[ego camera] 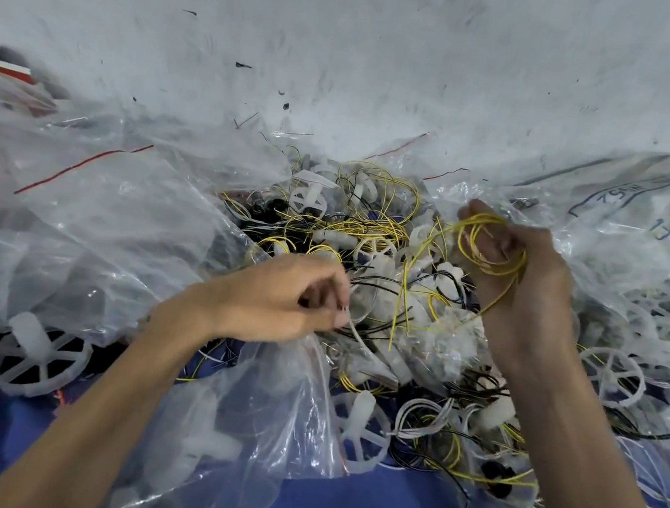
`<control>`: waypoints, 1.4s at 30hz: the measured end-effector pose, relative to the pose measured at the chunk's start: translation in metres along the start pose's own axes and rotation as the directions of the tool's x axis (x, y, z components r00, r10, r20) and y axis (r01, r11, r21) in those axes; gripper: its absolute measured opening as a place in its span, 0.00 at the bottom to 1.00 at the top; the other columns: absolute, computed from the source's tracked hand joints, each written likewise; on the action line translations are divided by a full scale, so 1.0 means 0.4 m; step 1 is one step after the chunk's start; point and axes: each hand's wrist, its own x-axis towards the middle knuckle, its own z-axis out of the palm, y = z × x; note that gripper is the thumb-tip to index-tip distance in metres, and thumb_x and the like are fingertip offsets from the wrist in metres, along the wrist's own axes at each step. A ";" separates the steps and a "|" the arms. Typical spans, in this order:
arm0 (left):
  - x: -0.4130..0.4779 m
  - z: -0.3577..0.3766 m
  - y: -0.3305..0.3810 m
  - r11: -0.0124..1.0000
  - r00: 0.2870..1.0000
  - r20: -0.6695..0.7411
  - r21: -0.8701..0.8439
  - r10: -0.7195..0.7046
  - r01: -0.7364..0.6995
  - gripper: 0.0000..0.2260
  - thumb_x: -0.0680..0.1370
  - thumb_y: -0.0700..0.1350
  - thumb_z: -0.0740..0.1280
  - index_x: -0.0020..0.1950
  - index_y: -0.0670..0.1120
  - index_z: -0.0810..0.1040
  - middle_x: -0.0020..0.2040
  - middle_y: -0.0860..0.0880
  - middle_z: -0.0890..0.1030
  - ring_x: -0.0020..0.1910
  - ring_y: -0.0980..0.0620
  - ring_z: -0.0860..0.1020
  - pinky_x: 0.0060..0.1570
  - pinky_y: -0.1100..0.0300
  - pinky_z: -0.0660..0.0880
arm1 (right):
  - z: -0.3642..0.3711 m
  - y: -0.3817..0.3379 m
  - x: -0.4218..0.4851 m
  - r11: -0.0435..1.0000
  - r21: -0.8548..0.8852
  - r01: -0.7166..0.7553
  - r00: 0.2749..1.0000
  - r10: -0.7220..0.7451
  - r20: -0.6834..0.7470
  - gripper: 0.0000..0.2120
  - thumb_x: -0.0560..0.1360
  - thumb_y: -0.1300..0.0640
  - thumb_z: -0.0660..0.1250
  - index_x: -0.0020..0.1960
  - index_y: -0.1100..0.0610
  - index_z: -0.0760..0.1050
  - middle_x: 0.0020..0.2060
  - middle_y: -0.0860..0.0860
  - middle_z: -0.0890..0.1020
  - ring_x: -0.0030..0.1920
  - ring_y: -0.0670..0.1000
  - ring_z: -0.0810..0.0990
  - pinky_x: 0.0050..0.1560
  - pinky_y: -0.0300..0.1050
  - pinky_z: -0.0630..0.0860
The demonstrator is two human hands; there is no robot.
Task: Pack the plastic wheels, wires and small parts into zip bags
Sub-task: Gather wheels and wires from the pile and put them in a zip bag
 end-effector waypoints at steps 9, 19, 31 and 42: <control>0.020 0.057 0.103 0.982 0.972 -0.232 -0.189 -0.036 -0.009 0.25 0.76 0.64 0.49 0.67 0.53 0.65 0.59 0.55 0.78 0.57 0.56 0.76 0.62 0.52 0.70 | 0.074 0.018 -0.064 0.972 0.160 -0.173 0.941 0.114 0.320 0.22 0.81 0.54 0.52 0.35 0.57 0.78 0.51 0.58 0.83 0.59 0.55 0.79 0.55 0.47 0.77; 0.027 0.078 0.118 0.988 0.969 -0.239 -0.152 -0.065 0.029 0.18 0.82 0.48 0.54 0.36 0.50 0.76 0.22 0.60 0.72 0.24 0.61 0.69 0.31 0.64 0.64 | 0.062 0.063 -0.081 0.890 0.281 -0.359 0.867 0.206 0.453 0.27 0.80 0.44 0.46 0.47 0.50 0.83 0.59 0.52 0.79 0.60 0.54 0.78 0.65 0.49 0.70; -0.011 -0.003 -0.004 0.980 0.907 0.382 0.154 -0.177 0.127 0.25 0.71 0.66 0.55 0.54 0.52 0.79 0.47 0.55 0.81 0.46 0.59 0.79 0.47 0.65 0.73 | 0.022 0.018 -0.049 0.877 0.039 -0.479 0.838 0.443 0.319 0.20 0.80 0.47 0.50 0.44 0.57 0.75 0.35 0.55 0.80 0.22 0.44 0.65 0.17 0.31 0.54; -0.044 -0.054 -0.003 0.975 0.951 0.308 -0.218 0.025 0.045 0.04 0.73 0.51 0.66 0.40 0.54 0.79 0.39 0.56 0.78 0.40 0.55 0.77 0.43 0.61 0.73 | -0.008 -0.005 -0.057 0.913 -0.375 -0.161 0.823 0.334 0.459 0.16 0.76 0.47 0.57 0.56 0.55 0.76 0.49 0.54 0.83 0.34 0.45 0.74 0.35 0.37 0.69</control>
